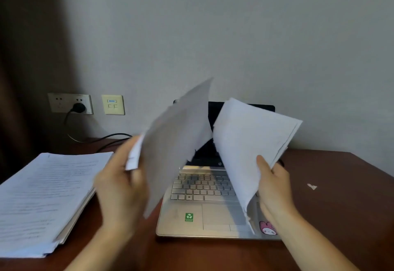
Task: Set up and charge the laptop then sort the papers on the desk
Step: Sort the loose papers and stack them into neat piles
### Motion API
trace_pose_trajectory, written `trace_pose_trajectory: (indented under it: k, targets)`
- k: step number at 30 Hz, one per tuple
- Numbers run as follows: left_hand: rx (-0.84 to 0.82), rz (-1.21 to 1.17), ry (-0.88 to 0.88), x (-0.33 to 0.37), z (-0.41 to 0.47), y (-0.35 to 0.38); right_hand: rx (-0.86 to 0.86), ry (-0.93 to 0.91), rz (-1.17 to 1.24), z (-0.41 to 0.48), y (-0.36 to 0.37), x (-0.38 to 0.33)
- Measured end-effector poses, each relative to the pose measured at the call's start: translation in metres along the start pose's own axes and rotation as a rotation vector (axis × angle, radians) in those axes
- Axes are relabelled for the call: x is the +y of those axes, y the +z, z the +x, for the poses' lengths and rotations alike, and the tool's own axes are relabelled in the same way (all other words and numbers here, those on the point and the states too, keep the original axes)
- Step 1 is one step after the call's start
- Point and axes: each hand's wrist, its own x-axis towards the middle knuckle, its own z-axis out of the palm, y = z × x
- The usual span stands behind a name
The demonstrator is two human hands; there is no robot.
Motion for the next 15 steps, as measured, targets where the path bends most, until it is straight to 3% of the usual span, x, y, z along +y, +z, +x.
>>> trace_pose_trajectory:
  k: [6, 12, 15]
  targets:
    - [-0.639, -0.074, 0.576, -0.005, -0.054, 0.047, -0.324, 0.222, 0.269, -0.026, 0.013, -0.015]
    - [-0.873, 0.013, 0.751, -0.025, -0.062, 0.057, -0.449, 0.436, 0.425, -0.02, 0.005, -0.013]
    - [-0.962, 0.003, 0.817, -0.026, -0.07, 0.06, -0.495, 0.423, 0.384, -0.021, 0.002, -0.015]
